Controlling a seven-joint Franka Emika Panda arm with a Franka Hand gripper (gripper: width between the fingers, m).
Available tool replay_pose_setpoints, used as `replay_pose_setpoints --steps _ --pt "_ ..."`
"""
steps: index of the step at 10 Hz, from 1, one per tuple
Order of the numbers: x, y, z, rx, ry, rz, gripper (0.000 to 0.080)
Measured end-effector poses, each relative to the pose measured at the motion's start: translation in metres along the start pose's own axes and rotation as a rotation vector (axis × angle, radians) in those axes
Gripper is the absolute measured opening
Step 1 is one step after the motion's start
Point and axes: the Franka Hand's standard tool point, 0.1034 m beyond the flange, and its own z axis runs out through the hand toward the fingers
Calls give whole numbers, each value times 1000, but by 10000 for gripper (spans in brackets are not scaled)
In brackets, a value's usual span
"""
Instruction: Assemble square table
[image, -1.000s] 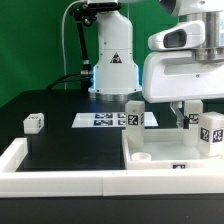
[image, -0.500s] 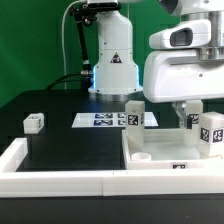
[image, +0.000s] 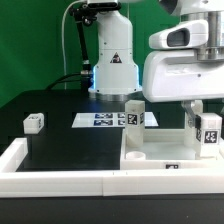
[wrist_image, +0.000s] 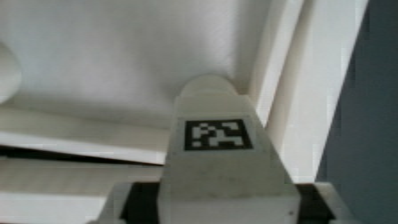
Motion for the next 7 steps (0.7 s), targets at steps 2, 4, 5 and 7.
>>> replay_pose_setpoints --steps 2,4,5,7 --pt "0 0 0 0 0 142 290" --pt "-3 -5 1 10 3 393 291" --pt "-4 -6 2 9 4 506 291" --pt "-5 -7 2 13 -4 747 291"
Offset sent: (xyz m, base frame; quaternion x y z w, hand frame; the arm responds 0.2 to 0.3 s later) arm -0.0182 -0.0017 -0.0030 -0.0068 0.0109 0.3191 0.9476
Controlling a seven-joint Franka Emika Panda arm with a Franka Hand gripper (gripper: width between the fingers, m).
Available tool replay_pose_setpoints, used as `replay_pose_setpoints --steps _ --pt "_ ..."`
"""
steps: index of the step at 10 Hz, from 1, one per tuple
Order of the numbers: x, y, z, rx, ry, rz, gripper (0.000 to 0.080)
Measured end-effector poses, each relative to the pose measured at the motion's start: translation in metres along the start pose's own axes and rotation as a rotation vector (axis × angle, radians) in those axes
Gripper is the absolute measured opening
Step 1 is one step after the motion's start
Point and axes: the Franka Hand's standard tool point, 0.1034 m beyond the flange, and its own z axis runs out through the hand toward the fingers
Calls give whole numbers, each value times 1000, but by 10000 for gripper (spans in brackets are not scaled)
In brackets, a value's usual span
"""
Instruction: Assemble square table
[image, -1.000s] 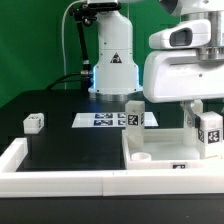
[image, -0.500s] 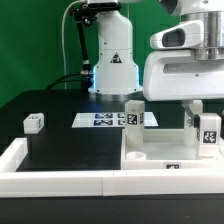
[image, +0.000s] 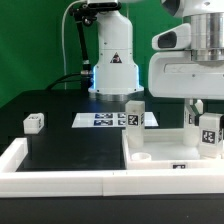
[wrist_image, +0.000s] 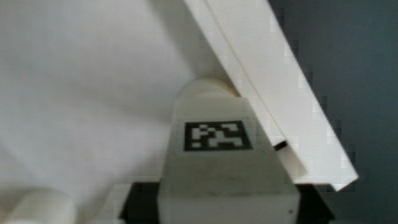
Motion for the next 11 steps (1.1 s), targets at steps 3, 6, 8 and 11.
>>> replay_pose_setpoints --steps 3,6,8,11 --pt "-1 -1 1 -11 -13 251 292" --pt "-1 -1 1 -6 -21 369 292" --pt "-1 -1 1 -4 -22 357 537" --pt "-4 -2 1 -1 -20 259 644"
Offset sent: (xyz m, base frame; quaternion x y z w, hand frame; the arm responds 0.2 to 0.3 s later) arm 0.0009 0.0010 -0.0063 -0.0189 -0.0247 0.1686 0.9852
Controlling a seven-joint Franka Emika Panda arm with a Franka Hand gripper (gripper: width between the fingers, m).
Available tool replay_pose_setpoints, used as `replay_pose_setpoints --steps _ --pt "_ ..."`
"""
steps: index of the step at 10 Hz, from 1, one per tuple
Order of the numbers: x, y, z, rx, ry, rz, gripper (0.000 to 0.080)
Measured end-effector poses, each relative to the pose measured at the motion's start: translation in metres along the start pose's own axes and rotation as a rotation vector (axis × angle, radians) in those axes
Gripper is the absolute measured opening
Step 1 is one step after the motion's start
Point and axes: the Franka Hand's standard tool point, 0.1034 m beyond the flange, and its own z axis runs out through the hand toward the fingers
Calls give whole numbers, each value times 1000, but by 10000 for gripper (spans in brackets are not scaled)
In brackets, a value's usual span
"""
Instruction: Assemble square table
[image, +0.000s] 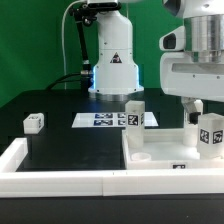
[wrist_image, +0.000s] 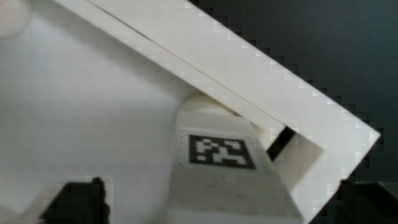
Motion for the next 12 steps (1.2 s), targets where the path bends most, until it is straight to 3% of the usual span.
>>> replay_pose_setpoints --steps 2,3,12 --pt "-2 -4 -1 13 7 -238 648" --pt "7 -2 0 39 34 -395 649" --pt "5 -5 -1 10 66 -1124 649"
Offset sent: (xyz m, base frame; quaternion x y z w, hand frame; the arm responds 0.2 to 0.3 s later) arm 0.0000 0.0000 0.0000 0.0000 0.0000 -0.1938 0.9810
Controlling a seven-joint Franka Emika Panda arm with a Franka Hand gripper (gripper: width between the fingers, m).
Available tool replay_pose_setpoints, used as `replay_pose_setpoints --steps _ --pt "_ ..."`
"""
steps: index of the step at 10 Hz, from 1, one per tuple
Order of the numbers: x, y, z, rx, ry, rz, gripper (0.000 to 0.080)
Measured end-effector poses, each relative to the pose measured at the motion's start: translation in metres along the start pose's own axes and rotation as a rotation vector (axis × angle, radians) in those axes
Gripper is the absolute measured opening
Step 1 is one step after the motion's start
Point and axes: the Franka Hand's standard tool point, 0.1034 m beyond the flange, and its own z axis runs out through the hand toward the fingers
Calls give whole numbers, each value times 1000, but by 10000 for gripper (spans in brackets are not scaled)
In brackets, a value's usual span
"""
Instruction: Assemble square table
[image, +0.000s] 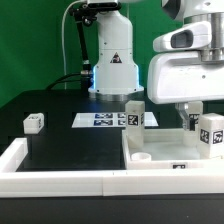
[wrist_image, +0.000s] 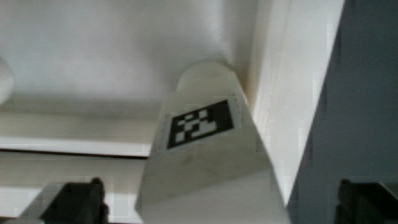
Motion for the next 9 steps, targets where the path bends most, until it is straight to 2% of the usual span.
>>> replay_pose_setpoints --steps 3,4,6,9 --pt "1 1 -1 -23 -3 -170 637" --pt "1 2 -1 -24 -3 -159 637" --pt "1 2 -1 -24 -3 -158 288" --pt "1 2 0 -24 -3 -134 290"
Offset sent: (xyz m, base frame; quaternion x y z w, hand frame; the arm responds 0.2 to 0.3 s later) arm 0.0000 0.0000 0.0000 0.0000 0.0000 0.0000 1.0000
